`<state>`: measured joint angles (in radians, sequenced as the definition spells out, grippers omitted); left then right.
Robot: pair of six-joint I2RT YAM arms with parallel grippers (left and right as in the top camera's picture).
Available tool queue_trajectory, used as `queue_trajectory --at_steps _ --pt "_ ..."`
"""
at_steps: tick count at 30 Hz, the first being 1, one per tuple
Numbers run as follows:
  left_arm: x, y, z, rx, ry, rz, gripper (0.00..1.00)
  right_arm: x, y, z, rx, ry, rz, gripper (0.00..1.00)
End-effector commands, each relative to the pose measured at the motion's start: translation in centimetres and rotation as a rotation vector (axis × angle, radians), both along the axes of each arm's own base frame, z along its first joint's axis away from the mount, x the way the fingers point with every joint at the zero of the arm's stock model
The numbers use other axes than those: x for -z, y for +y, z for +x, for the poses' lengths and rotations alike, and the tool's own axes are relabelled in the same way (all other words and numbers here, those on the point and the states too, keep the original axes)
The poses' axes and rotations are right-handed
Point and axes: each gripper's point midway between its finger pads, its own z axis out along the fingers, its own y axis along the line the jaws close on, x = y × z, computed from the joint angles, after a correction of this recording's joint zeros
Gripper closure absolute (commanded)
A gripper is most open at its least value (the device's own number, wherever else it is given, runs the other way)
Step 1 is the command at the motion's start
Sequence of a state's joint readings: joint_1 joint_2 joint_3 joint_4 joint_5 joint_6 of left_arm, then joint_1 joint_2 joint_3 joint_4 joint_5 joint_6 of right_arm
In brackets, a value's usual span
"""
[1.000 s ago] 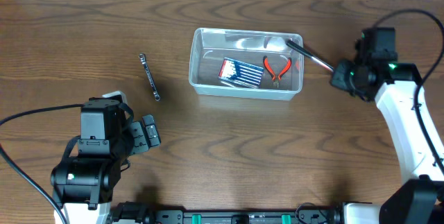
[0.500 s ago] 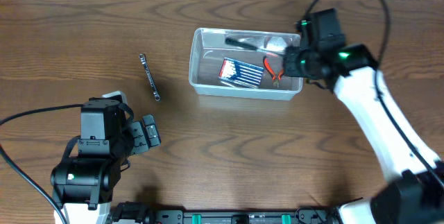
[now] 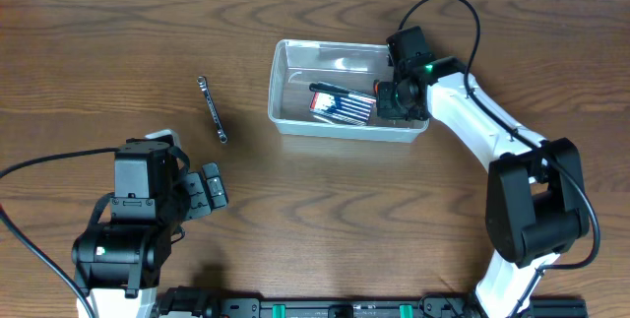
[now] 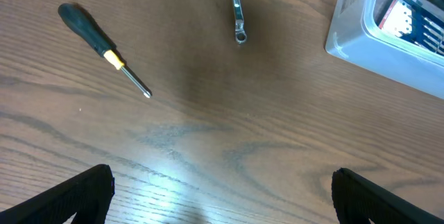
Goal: Pack container
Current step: 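Swing the hammer with the right gripper over and into the container, then open the right gripper and raise it out of the container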
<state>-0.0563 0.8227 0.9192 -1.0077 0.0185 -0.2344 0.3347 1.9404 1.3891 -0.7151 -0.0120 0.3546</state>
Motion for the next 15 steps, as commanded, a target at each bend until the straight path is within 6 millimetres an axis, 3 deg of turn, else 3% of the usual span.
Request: queue_trajectory --at_steps 1,5,6,11,15 --pt "-0.8 0.1 0.2 0.011 -0.022 0.017 0.02 -0.3 -1.7 0.7 0.015 -0.028 -0.074 0.99" --pt "-0.8 0.1 0.2 0.011 -0.022 0.017 0.02 -0.2 -3.0 0.3 0.005 -0.013 -0.134 0.88" --pt "-0.8 0.1 0.2 0.011 -0.022 0.017 0.02 -0.1 -3.1 0.2 -0.007 -0.007 -0.139 0.8" --pt "-0.8 0.1 0.2 0.011 -0.022 0.018 0.02 -0.1 -3.3 -0.1 -0.023 0.005 -0.149 0.71" --pt "-0.8 0.1 0.2 0.011 -0.022 0.017 0.02 -0.1 -3.3 -0.1 -0.034 0.005 -0.151 0.57"
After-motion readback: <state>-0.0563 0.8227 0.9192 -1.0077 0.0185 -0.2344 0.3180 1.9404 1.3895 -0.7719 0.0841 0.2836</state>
